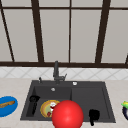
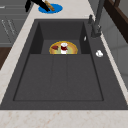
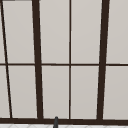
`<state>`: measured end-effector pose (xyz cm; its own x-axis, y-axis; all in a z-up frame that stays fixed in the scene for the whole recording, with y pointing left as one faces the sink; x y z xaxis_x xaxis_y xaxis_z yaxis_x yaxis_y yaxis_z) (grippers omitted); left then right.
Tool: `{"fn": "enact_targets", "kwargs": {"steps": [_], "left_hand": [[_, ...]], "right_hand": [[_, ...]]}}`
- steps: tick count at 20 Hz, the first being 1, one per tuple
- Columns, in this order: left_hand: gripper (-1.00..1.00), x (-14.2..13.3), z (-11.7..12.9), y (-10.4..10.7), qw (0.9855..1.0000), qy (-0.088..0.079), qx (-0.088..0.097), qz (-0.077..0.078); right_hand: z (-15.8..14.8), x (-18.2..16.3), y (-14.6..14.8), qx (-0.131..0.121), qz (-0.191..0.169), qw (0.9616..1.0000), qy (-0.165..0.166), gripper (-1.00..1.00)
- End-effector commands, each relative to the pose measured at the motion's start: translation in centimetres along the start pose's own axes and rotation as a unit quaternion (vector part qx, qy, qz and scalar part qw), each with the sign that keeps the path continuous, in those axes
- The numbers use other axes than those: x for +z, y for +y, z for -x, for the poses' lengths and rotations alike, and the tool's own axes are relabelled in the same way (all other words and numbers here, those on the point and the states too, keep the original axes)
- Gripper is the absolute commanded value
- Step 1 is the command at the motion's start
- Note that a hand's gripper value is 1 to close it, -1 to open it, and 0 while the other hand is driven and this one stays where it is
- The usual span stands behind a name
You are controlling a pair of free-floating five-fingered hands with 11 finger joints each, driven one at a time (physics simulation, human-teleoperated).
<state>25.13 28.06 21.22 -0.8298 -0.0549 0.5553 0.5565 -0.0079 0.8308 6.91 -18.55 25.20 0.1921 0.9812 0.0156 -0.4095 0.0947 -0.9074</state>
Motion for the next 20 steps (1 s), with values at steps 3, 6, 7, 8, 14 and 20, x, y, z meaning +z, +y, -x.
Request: {"fn": "enact_targets", "kwargs": {"steps": [3,6,7,8,14,20], "left_hand": [[-1.00,-0.9,-5.5,-0.4,0.9996,0.015,0.005,0.022],[-1.00,-1.2,-8.2,-0.7,0.9996,0.016,0.005,0.022],[-1.00,-1.5,-9.0,-1.0,0.9997,0.016,0.001,0.021],[-1.00,-1.6,-9.9,-1.3,0.9996,0.016,0.000,0.022],[-1.00,-2.5,-14.6,-3.0,0.9997,0.016,-0.004,0.019],[-1.00,-3.8,-17.7,-5.2,0.9997,0.013,-0.018,0.008]], "right_hand": [[0.0,0.0,0.0,0.000,0.000,1.0000,0.000,0.00],[0.0,0.0,0.0,0.000,0.000,1.0000,0.000,0.00],[0.0,0.0,0.0,0.000,0.000,1.0000,0.000,0.00],[0.0,0.0,0.0,0.000,0.000,1.0000,0.000,0.00],[0.0,0.0,0.0,0.000,0.000,1.0000,0.000,0.00],[0.0,0.0,0.0,0.000,0.000,1.0000,0.000,0.00]]}}
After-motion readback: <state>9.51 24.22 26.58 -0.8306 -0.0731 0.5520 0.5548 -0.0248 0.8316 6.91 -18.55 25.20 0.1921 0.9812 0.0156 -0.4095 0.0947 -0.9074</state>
